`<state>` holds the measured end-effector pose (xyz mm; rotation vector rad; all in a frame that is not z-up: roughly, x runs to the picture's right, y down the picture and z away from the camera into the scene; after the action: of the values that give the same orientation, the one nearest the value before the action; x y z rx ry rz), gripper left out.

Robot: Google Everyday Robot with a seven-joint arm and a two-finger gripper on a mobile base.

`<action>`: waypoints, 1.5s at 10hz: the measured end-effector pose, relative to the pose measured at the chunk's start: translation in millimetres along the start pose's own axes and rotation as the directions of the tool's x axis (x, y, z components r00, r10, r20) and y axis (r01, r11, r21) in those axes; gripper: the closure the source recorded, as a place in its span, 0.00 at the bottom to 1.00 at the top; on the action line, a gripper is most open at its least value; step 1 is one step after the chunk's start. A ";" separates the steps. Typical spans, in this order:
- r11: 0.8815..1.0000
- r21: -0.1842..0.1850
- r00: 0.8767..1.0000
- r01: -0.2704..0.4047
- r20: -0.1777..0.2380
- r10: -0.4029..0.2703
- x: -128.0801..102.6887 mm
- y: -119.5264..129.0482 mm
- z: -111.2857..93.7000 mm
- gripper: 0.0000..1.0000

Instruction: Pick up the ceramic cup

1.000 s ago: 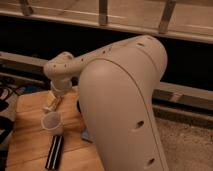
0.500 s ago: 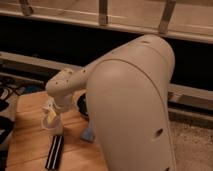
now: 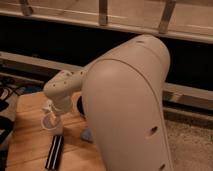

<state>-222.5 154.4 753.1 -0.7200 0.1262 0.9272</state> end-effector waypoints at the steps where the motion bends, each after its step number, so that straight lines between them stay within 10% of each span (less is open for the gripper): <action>1: 1.000 -0.001 1.000 0.002 -0.001 -0.002 1.1 -0.2 10.5 0.31; 4: 1.000 0.000 1.000 -0.003 -0.024 0.003 3.3 2.5 20.4 0.33; 10: 1.000 0.004 0.999 -0.012 -0.038 0.012 9.3 2.1 45.1 0.93; 15: 0.998 0.022 0.998 -0.051 -0.026 0.052 16.3 -12.9 -9.9 0.97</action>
<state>-200.7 154.5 745.7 -0.7123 0.1781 0.9648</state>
